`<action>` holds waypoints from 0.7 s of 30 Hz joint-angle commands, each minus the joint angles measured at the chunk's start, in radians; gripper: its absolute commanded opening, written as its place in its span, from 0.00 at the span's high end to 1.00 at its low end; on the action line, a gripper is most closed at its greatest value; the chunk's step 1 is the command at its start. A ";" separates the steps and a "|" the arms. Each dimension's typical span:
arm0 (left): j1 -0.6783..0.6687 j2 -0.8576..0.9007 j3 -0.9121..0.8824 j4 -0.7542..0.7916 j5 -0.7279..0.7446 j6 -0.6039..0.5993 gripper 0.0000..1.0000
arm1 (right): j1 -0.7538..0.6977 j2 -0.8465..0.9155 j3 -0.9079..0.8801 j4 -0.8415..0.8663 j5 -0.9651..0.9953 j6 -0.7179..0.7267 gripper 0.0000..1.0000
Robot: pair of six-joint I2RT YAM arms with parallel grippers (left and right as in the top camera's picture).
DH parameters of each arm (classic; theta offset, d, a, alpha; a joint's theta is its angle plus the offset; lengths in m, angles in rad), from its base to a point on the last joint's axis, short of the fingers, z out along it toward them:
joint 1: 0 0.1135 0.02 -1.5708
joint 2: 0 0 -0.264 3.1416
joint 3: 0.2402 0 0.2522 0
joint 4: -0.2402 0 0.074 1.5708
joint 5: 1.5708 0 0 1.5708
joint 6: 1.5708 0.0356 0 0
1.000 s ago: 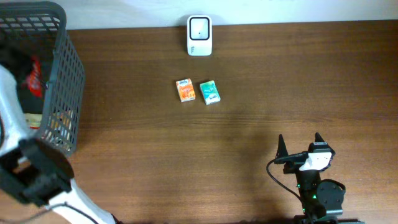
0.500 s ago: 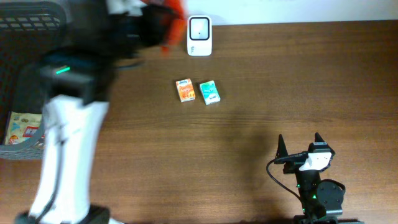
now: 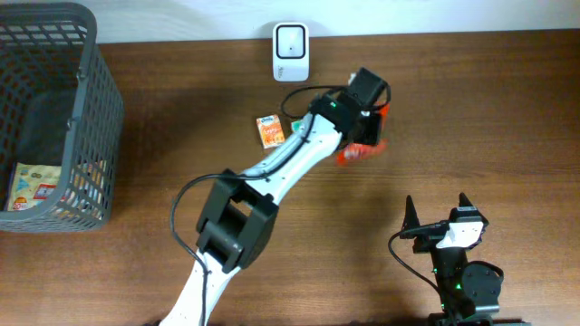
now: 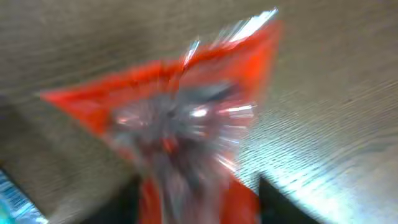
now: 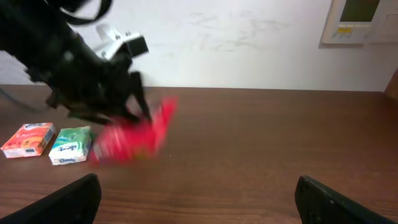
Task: Scan the item barcode
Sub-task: 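Pick red snack bag from basket with left gripper, place on table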
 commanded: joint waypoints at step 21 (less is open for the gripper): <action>1.324 -0.285 0.601 -0.731 -0.248 -0.124 0.01 | 0.006 -0.006 -0.007 -0.004 0.008 0.004 0.02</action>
